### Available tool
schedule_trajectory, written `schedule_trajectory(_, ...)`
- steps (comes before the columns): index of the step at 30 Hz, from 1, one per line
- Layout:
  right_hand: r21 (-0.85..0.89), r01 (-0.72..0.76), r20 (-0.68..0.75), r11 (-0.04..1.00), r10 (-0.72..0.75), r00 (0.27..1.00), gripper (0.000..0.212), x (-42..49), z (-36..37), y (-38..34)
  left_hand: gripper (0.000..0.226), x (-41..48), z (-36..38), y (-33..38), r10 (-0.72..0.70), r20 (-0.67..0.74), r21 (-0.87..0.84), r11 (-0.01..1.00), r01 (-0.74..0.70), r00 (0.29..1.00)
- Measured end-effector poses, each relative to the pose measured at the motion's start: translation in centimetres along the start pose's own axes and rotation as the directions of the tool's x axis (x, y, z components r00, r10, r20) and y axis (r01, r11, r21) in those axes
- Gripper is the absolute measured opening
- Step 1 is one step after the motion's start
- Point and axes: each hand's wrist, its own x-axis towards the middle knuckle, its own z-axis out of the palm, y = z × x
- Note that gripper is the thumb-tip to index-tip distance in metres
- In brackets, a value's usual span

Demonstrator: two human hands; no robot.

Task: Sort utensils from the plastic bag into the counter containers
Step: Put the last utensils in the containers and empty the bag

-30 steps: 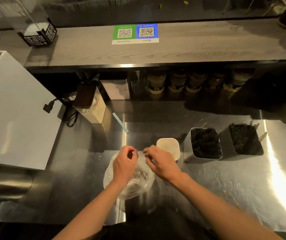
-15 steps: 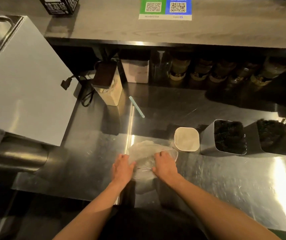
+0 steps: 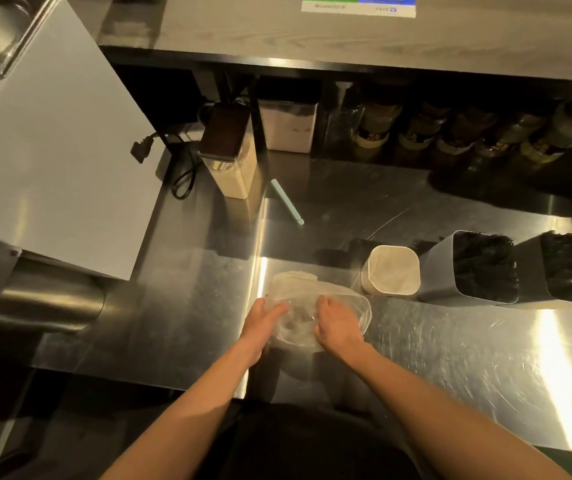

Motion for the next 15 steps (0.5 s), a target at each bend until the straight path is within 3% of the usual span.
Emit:
schedule_trajectory(4,0.034,0.060,0.023,0.998,-0.060,0.998,0.047,0.1,-0.8,-0.2,0.043,0.4,-0.3,0.0,0.047,0.023,0.042,0.998,-0.048,0.999)
schedule_trajectory(9,0.004,0.131,0.109,0.991,-0.131,0.985,0.036,0.5,-2.1,0.3,0.031,0.8,-0.6,1.0,0.138,-0.060,0.225,0.967,-0.122,0.989)
schedule_trajectory(15,0.162,0.129,0.147,0.978,-0.153,0.977,0.028,0.9,-3.9,0.7,0.048,0.6,-0.7,1.9,0.237,-0.094,0.365,0.912,-0.189,0.967)
